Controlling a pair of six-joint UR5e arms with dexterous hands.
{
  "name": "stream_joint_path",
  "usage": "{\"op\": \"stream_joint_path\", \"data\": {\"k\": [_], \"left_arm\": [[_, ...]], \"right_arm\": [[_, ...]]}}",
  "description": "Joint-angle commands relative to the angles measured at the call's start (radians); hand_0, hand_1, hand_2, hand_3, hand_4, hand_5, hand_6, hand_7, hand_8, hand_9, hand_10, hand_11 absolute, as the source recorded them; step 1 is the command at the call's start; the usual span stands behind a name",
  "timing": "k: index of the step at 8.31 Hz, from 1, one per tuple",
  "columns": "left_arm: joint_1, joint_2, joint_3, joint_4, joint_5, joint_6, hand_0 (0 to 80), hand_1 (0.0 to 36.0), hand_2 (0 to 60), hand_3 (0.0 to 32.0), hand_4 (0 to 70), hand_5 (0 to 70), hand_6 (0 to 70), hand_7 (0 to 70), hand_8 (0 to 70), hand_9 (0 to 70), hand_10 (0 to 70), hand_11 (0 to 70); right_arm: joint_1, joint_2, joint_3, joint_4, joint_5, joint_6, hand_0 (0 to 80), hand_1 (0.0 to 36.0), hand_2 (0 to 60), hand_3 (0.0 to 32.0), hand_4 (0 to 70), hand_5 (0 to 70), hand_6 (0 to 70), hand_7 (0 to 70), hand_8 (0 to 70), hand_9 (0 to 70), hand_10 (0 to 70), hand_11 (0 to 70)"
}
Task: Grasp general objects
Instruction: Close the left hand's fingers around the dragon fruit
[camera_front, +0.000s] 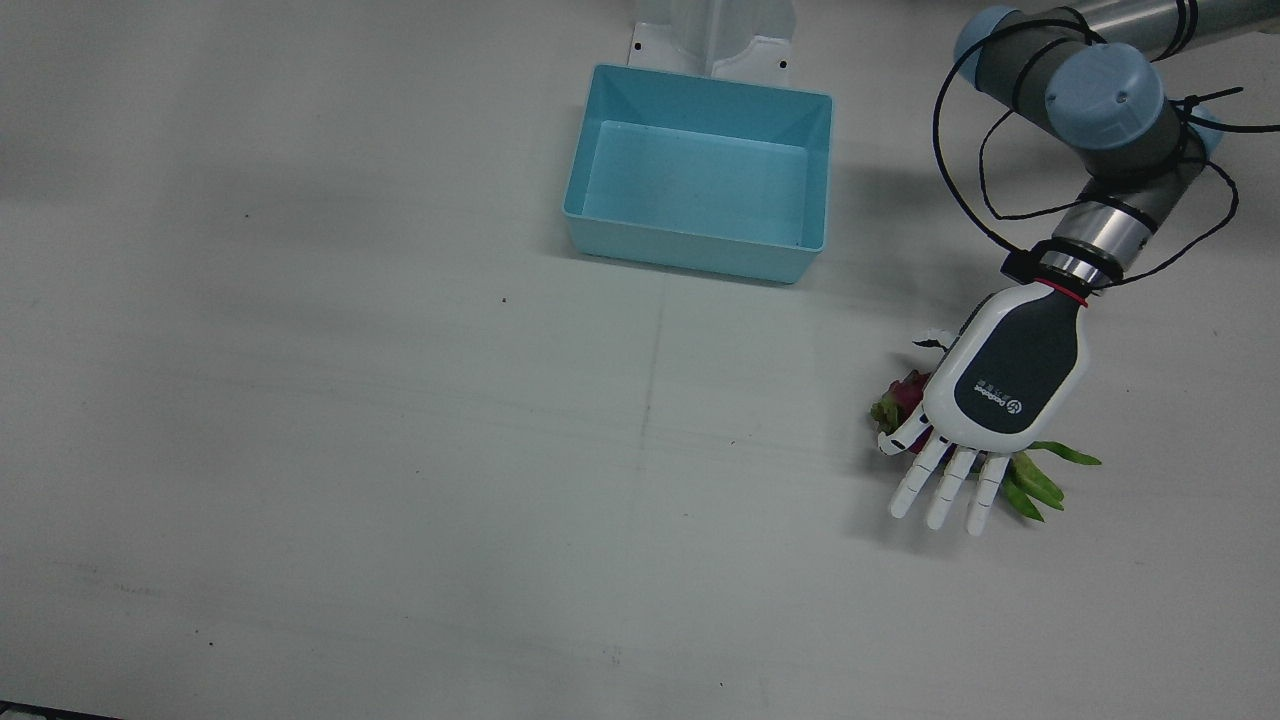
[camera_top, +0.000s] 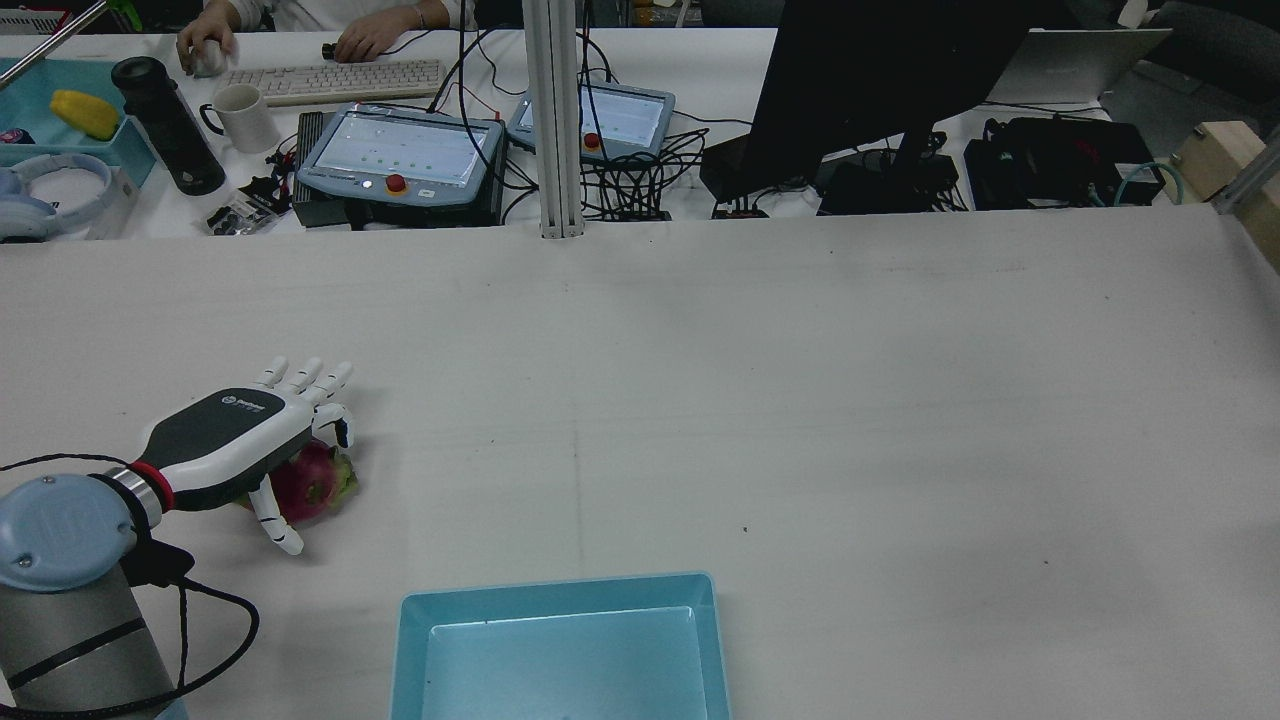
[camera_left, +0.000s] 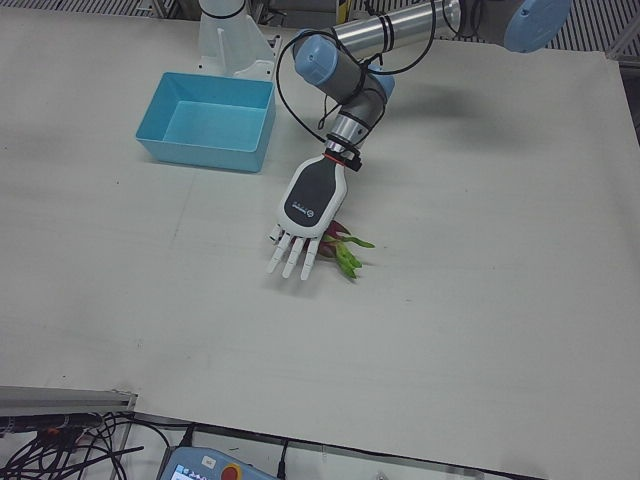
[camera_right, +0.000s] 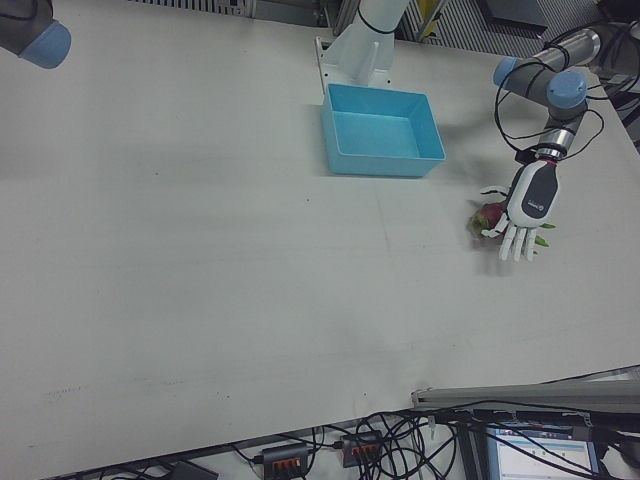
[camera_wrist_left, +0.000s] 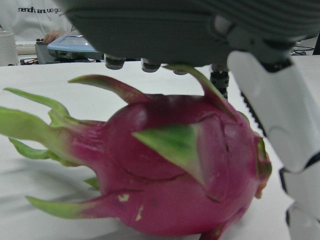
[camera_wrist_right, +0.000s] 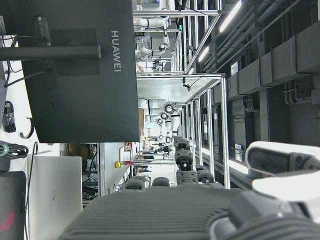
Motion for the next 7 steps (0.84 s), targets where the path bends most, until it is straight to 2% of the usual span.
{"op": "stream_joint_path", "data": {"k": [1,2,4,5,6,7], "left_arm": [[0.004,0.011,-0.005,0.012,-0.037,0.0,61.1,31.1,18.5,13.4,0.0,0.0,0.0,0.0,0.0,0.0,0.0,2.2],[0.006,0.011,0.005,0.012,-0.037,0.0,60.4,30.5,19.0,10.6,0.0,2.0,0.0,0.8,0.0,0.0,0.2,3.8],[0.006,0.012,0.012,0.012,-0.038,0.002,60.2,30.4,19.3,8.8,0.0,2.0,0.0,1.2,0.0,0.0,0.5,4.2],[0.007,0.012,0.018,0.012,-0.037,0.002,59.7,29.8,19.4,5.2,0.0,3.4,0.0,3.0,0.0,0.0,1.1,5.0],[0.009,0.012,0.019,0.016,-0.037,0.002,58.6,28.8,20.0,0.2,0.2,6.2,0.0,5.5,0.0,0.0,1.9,5.9],[0.01,0.012,0.021,0.021,-0.037,0.002,58.1,28.3,20.8,0.0,1.9,10.5,0.0,7.5,0.0,0.1,2.9,7.3]], "right_arm": [[0.0,0.0,0.0,0.001,0.0,0.0,0.0,0.0,0.0,0.0,0.0,0.0,0.0,0.0,0.0,0.0,0.0,0.0],[0.0,0.0,0.0,-0.001,0.0,0.0,0.0,0.0,0.0,0.0,0.0,0.0,0.0,0.0,0.0,0.0,0.0,0.0],[0.0,0.0,0.0,0.001,0.0,0.0,0.0,0.0,0.0,0.0,0.0,0.0,0.0,0.0,0.0,0.0,0.0,0.0],[0.0,0.0,0.0,0.001,0.0,0.0,0.0,0.0,0.0,0.0,0.0,0.0,0.0,0.0,0.0,0.0,0.0,0.0],[0.0,0.0,0.0,0.001,0.0,0.0,0.0,0.0,0.0,0.0,0.0,0.0,0.0,0.0,0.0,0.0,0.0,0.0],[0.0,0.0,0.0,0.001,0.0,0.0,0.0,0.0,0.0,0.0,0.0,0.0,0.0,0.0,0.0,0.0,0.0,0.0]]}}
